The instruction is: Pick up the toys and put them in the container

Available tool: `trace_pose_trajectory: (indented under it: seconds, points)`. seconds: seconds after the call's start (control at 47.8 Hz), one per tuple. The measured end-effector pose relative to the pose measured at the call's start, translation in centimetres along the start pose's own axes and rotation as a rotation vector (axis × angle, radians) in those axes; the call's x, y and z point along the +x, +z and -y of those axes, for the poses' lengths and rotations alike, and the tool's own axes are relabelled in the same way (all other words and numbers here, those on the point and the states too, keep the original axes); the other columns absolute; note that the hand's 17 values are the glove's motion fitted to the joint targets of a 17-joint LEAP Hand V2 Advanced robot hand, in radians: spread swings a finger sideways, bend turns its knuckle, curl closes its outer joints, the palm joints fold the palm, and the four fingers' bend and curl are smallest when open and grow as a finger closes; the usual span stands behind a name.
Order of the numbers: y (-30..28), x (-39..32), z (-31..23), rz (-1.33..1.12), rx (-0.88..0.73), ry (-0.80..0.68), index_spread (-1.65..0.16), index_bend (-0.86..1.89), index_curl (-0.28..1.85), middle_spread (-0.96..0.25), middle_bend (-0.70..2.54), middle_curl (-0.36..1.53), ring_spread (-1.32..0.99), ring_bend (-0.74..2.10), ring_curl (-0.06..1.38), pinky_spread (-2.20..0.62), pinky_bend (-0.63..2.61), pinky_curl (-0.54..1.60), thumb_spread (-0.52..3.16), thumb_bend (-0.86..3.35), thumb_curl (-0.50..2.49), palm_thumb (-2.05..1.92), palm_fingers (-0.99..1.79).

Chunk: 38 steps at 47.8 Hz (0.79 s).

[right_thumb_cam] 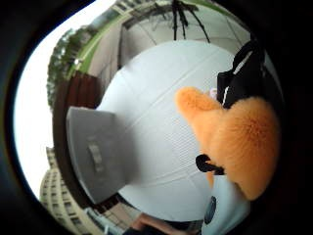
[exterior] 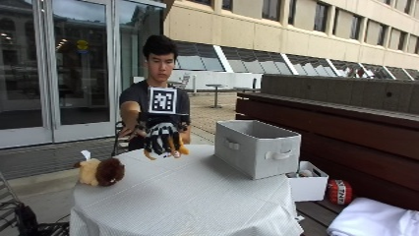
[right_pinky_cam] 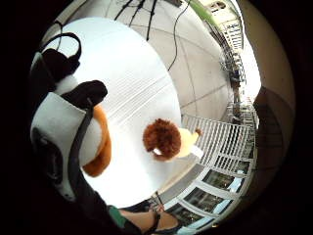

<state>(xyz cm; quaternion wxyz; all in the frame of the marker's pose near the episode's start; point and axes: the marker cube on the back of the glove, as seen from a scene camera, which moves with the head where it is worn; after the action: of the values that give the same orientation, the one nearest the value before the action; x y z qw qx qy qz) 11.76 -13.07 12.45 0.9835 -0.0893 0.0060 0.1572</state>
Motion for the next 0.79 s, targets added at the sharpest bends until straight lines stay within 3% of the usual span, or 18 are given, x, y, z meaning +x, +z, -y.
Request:
trace_pose_trajectory:
  seconds: [0.084, 0.23, 0.439, 0.795]
  points:
    - [-4.5, -1.6, -1.2, 0.012, 0.021, 0.051, -0.20, 0.73, 0.45, -0.36, 0.75, 0.52, -0.47, 0.86, 0.46, -0.46, 0.90, 0.36, 0.51, 0.18, 0.64, 0.72, 0.92]
    - [-10.4, -5.0, -2.5, 0.020, 0.165, -0.125, -0.24, 0.65, 0.45, -0.39, 0.70, 0.52, -0.49, 0.83, 0.44, -0.43, 0.96, 0.38, 0.61, 0.16, 0.67, 0.70, 0.89]
    - [-17.3, -12.4, -6.0, 0.078, 0.252, -0.205, -0.29, 0.59, 0.47, -0.43, 0.66, 0.53, -0.49, 0.82, 0.44, -0.41, 0.96, 0.38, 0.73, 0.14, 0.70, 0.69, 0.88]
    - [-21.5, -24.7, -12.9, 0.089, 0.281, -0.385, -0.33, 0.50, 0.52, -0.46, 0.61, 0.58, -0.49, 0.81, 0.44, -0.40, 0.96, 0.37, 0.84, 0.10, 0.75, 0.70, 0.89]
